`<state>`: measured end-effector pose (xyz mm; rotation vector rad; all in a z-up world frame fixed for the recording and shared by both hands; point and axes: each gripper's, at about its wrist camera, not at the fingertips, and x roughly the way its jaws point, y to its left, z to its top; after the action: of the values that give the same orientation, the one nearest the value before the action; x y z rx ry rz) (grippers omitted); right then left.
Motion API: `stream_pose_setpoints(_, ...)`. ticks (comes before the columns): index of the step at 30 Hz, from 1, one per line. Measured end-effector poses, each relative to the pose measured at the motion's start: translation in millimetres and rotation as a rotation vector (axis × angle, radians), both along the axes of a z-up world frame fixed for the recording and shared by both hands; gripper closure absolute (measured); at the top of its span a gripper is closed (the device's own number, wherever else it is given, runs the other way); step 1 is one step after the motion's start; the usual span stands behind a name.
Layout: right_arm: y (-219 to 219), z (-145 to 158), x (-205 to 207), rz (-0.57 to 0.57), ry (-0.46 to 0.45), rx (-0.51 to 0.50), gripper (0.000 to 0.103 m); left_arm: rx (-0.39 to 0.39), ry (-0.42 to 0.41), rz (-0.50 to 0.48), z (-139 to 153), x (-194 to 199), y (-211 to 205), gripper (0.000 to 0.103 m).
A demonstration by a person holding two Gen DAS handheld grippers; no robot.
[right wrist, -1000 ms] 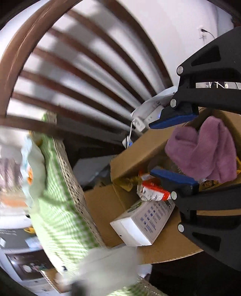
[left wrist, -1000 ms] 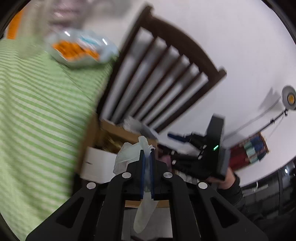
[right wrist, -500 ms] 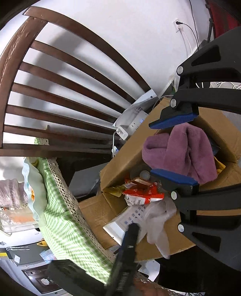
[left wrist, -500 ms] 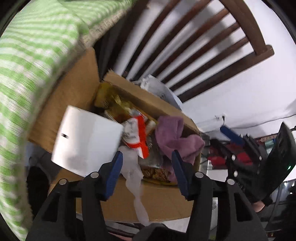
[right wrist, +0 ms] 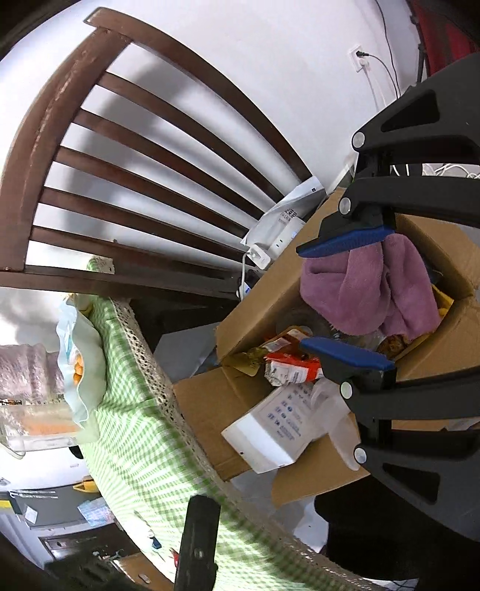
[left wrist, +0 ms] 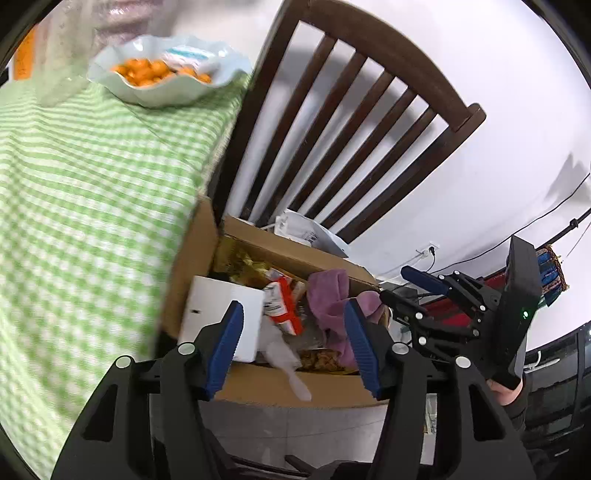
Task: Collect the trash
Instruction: 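Move both open tools back over the table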
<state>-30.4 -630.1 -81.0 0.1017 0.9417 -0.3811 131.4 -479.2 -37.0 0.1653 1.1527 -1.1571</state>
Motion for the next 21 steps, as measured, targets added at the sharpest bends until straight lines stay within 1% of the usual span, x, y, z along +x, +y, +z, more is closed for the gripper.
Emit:
stream_pose_setpoints(3,9,11,8,-0.022,-0.02,-0.027,0.059,-0.034,-0.039,0.027,13,9,22,0.044)
stream_pose_setpoints(5,16,22,15,-0.033,-0.044,-0.054,0.059,-0.062,-0.088,0.049,24,16,39,0.038)
stream_pose_setpoints(8,29,35,25,-0.04,-0.075,-0.083,0.059,-0.086,-0.166,0.088,38,26,64,0.035)
stream_pose_setpoints(10,38,42,32,-0.038,-0.096,-0.094,0.059,-0.11,-0.192,0.118,48,36,83,0.033)
stream_pose_setpoints(13,55,51,45,-0.025,-0.124,-0.11,0.059,-0.14,-0.194,0.165,55,51,109,0.031)
stream_pose_setpoints(19,95,68,73,0.036,-0.148,-0.153,0.058,-0.154,-0.211,0.233,58,75,149,0.031)
stream_pose_setpoints(21,107,74,82,0.052,-0.158,-0.163,0.053,-0.158,-0.225,0.262,60,83,162,0.03)
